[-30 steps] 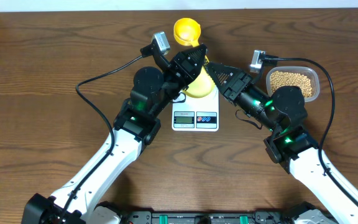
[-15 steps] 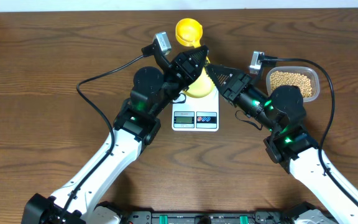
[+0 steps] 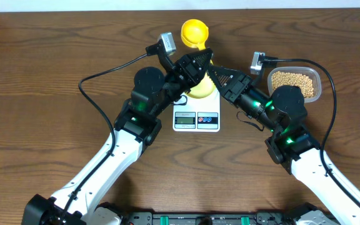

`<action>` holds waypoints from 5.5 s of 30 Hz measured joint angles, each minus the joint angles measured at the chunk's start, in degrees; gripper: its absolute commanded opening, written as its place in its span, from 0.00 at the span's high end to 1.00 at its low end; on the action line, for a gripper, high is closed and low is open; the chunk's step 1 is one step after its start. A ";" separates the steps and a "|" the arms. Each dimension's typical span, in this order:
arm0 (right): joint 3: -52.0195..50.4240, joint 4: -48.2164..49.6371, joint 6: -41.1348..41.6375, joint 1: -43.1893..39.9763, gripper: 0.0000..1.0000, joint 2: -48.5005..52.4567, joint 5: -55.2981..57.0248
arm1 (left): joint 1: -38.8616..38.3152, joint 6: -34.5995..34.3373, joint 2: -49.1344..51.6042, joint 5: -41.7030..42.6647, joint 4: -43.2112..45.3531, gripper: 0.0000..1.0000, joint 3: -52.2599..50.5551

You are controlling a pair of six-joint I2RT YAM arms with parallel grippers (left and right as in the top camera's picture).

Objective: Scoop item into bowl and weigh 50g on scale

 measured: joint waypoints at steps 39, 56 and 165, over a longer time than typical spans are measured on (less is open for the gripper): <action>0.00 -1.05 -7.72 -0.50 0.98 0.00 0.66 | 0.66 6.75 0.00 0.85 0.26 0.05 0.00; 0.02 -11.93 -26.03 -2.14 0.98 0.09 2.78 | 9.86 11.65 0.00 -0.35 -7.85 0.05 0.00; 0.04 -14.64 -56.92 3.48 0.99 0.11 0.98 | 9.86 10.25 0.00 -0.13 -15.08 0.69 0.00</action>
